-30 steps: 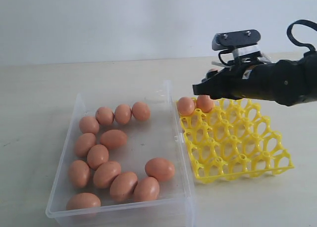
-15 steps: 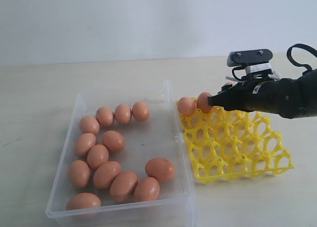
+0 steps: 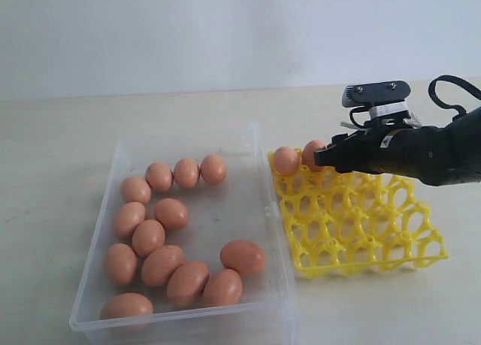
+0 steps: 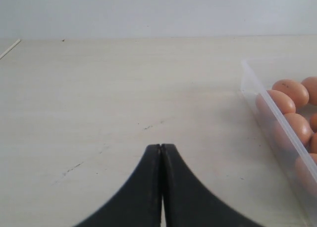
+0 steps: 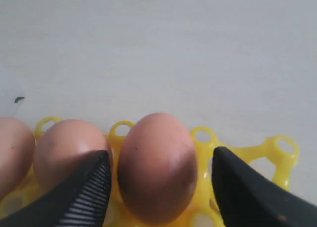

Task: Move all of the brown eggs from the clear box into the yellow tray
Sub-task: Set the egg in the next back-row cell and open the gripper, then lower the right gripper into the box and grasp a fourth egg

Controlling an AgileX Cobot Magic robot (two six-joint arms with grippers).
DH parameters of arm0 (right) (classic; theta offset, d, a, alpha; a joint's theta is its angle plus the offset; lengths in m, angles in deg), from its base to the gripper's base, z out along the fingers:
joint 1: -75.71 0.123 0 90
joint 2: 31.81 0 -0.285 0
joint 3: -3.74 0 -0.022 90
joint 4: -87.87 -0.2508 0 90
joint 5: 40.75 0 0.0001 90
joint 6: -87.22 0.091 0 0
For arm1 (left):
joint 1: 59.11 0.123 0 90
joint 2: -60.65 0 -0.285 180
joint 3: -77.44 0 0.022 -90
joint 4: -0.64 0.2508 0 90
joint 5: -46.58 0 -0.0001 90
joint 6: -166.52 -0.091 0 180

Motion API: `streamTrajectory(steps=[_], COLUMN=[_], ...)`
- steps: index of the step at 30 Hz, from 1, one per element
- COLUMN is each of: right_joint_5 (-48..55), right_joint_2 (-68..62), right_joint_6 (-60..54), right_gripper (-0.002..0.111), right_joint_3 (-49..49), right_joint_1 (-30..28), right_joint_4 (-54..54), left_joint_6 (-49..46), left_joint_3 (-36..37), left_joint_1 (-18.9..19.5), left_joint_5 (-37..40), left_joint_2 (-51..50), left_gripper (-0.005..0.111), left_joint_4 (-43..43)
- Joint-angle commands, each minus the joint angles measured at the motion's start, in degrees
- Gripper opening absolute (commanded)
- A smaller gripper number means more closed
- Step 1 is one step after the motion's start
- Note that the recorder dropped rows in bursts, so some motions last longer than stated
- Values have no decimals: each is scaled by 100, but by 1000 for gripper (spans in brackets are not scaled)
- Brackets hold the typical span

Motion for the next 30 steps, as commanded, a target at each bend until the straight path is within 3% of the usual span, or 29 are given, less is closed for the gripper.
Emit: streamTrajectory(steps=[1,3,5,11,15,22,25,30], right_joint_5=[-74,14,170,1567,3218,4838,5435,6372], right_joint_2=[204,439,810,1596,1451,584,127,-684], right_joint_6=[8,-81,-207,-117,-128,-175,-516,-763], right_gripper=[60,58,49,0,0,2,15,56], right_joint_3=[-6,-6,5,786,1870,3235,3666,4423], right_joint_1=[-34,-34,-34,380,1065,2158,2444,2743], right_joint_4=[129,129,129,569,569,-11,-490,-977], left_joint_6=[0,0,0,0,0,0,0,0], left_joint_3=[-23,-23,-23,-23,-23,-23,-23,-23], left_joint_1=[-49,-49,-49,-49,-49,-49,-49,-49], left_joint_5=[-71,-71,-71,-71,-71,-71,-71,-71], left_joint_2=[32,32,32,32,32,32,32,32], left_gripper=[0,0,0,0,0,0,0,0], left_joint_4=[-32,-32,-32,-32,-32,-32,-32,-32])
